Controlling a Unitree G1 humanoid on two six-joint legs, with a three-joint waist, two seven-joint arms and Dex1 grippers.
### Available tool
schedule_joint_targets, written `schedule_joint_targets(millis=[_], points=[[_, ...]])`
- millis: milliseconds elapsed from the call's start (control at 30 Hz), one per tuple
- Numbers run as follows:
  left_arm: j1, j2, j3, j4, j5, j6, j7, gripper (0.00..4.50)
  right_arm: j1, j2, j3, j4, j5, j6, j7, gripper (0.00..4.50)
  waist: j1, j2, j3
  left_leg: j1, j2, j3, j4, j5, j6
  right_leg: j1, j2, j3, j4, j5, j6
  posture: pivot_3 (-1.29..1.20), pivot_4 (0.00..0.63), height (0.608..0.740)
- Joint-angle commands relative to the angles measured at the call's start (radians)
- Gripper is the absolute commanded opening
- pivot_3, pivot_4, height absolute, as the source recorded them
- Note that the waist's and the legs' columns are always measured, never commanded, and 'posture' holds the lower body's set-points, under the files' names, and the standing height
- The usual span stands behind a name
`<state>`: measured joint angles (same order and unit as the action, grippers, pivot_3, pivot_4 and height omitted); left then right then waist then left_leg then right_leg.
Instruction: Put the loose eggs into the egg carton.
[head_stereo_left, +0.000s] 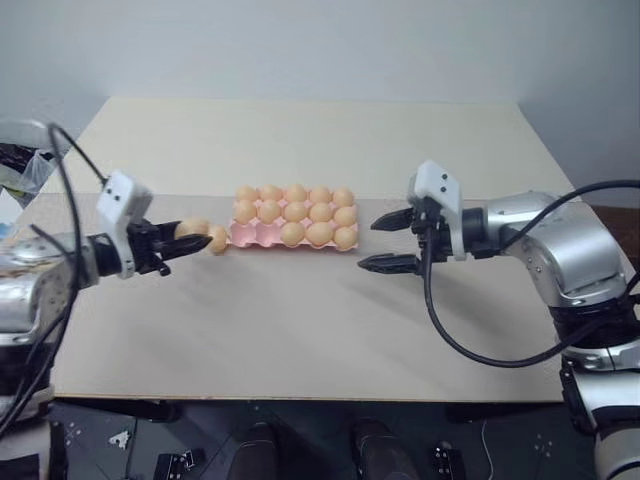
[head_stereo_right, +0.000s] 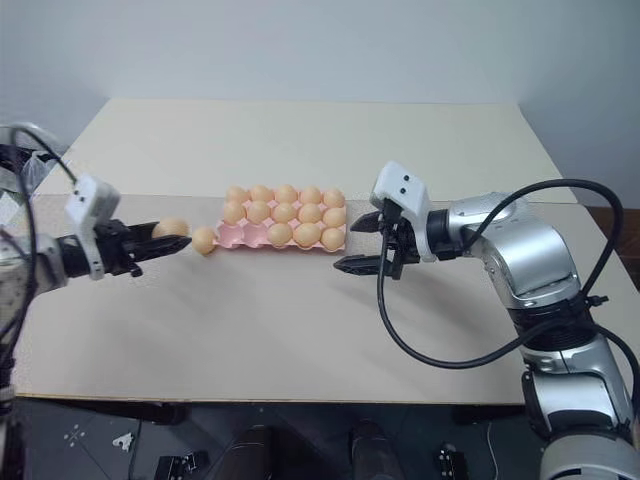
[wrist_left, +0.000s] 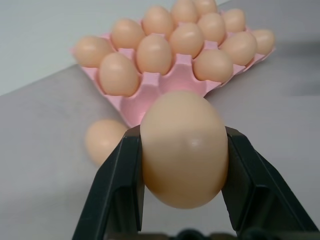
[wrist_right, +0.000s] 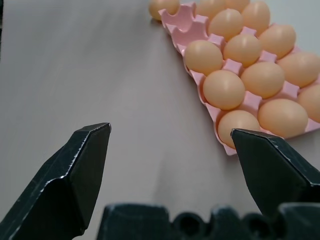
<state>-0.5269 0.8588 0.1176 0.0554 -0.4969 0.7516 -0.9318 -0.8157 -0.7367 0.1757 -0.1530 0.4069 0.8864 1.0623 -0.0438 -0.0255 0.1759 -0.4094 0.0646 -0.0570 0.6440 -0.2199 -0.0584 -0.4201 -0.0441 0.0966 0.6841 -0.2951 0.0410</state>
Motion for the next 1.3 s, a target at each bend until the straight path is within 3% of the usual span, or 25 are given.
schedule_joint_targets(millis=[33,267,733,900,1033,1300], points=[[-0.135,-0.054,-0.070,0.155,0.079,-0.092,-0.007,1.84,-0.025,0.008,-0.051,-0.018,0.018,0.031,-0.044,4.50,0.000,0.000,0.000,0.000,0.000,0.000,0.000,0.000,0.000,0.000,0.000,0.000,0.000,0.000,0.000,0.00,0.150,0.740],[-0.336,-0.185,-0.162,0.457,0.200,-0.259,-0.047,1.84,0.012,0.009,-0.083,-0.072,0.041,0.066,-0.104,4.50,-0.004,0.000,0.000,-0.001,0.000,0.000,0.001,0.000,0.000,-0.001,0.000,0.000,0.000,0.000,0.000,0.00,0.150,0.740],[-0.457,-0.331,-0.193,0.678,0.313,-0.360,-0.054,1.84,0.062,-0.003,-0.130,-0.131,0.080,0.103,-0.178,4.50,-0.003,0.000,0.000,-0.002,-0.001,-0.001,0.002,0.000,0.000,0.000,0.000,0.000,0.001,0.000,0.000,0.00,0.150,0.740],[-0.454,-0.314,-0.193,0.678,0.334,-0.357,-0.072,3.32,0.073,-0.005,-0.140,-0.142,0.090,0.112,-0.195,4.50,-0.004,0.000,0.000,-0.002,-0.001,-0.001,0.003,0.000,0.000,0.000,0.000,0.000,0.001,0.000,0.000,0.00,0.150,0.740],[-0.430,-0.266,-0.156,0.571,0.310,-0.308,-0.090,4.47,0.070,-0.007,-0.158,-0.151,0.106,0.114,-0.205,4.50,-0.009,0.000,0.000,-0.002,-0.001,-0.001,0.003,0.000,0.001,0.000,0.000,0.000,0.002,0.000,0.000,0.00,0.150,0.740],[-0.274,-0.093,-0.020,0.220,0.167,-0.103,-0.159,4.47,0.086,-0.010,-0.161,-0.171,0.128,0.112,-0.206,4.50,-0.026,0.000,0.000,-0.001,0.000,-0.002,0.002,0.000,0.000,0.000,0.000,0.000,0.002,0.000,0.000,0.00,0.150,0.740]])
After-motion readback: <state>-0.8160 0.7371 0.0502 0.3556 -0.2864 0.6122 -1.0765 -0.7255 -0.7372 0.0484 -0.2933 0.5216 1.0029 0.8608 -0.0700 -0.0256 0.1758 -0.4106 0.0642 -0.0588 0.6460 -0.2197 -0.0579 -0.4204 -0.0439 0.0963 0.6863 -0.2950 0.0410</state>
